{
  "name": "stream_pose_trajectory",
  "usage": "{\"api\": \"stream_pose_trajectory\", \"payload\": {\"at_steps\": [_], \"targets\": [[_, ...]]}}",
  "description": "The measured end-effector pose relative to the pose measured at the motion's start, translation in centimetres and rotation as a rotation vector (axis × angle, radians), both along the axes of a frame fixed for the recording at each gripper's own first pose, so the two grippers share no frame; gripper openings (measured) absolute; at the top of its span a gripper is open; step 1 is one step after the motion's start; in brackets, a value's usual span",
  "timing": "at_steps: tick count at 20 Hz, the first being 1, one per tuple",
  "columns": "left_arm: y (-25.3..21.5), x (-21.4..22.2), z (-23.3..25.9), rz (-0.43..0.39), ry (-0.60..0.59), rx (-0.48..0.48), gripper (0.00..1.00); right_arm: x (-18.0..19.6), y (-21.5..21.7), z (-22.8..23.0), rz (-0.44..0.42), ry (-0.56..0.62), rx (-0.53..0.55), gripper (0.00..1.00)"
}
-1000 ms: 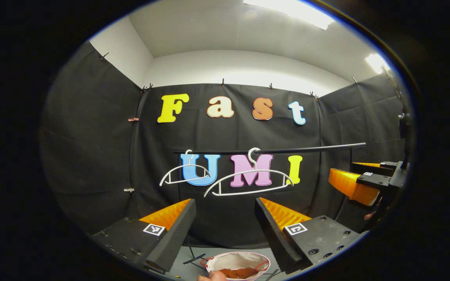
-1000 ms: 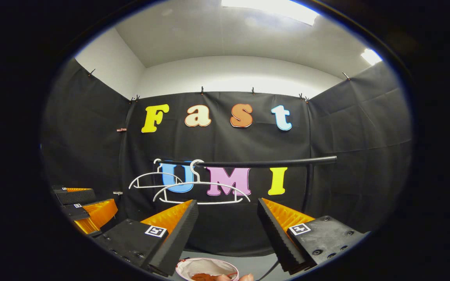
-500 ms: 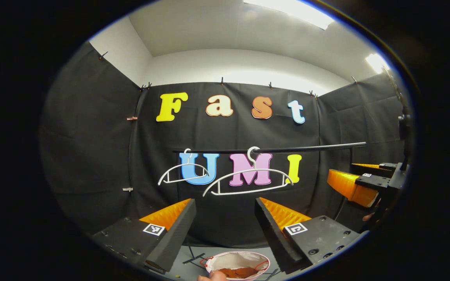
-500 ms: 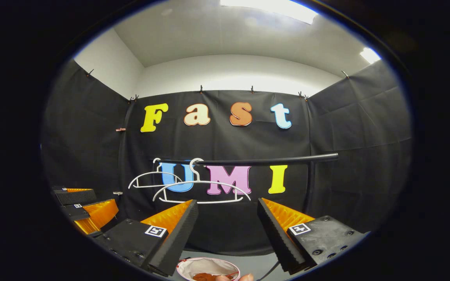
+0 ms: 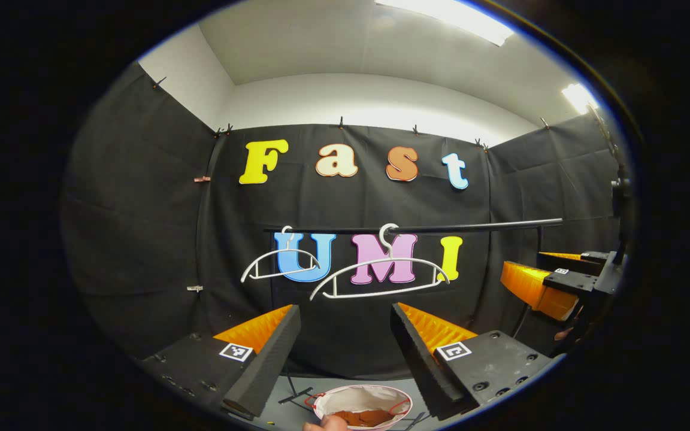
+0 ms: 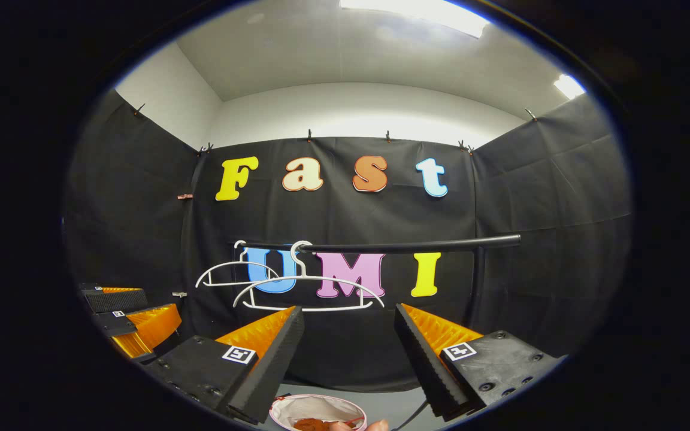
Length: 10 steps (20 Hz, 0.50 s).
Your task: Grasp the clothes on the hanger with both hands and then place them into the laundry hamper below.
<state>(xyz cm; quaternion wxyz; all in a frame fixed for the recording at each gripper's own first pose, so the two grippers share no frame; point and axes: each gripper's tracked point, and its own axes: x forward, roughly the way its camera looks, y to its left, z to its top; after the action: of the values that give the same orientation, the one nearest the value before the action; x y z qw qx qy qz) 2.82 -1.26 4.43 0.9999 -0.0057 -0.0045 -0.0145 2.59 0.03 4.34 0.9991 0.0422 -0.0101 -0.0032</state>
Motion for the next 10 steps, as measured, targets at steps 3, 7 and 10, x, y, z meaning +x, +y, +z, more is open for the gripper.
{"api": "stream_pose_trajectory", "payload": {"at_steps": [3, 7, 10], "targets": [[0.04, 0.05, 0.1, 0.0, -0.001, 0.002, 0.95, 0.12, -0.05, 0.06, -0.002, -0.003, -0.002, 0.98], [0.09, 0.08, 0.11, 0.003, 0.0, 0.004, 0.95, 0.09, 0.12, -0.01, 0.001, -0.001, -0.005, 0.97], [-0.07, 0.08, 0.08, 0.001, 0.0, 0.003, 0.95, -0.05, -0.11, -0.06, -0.001, 0.001, -0.009, 0.98]]}}
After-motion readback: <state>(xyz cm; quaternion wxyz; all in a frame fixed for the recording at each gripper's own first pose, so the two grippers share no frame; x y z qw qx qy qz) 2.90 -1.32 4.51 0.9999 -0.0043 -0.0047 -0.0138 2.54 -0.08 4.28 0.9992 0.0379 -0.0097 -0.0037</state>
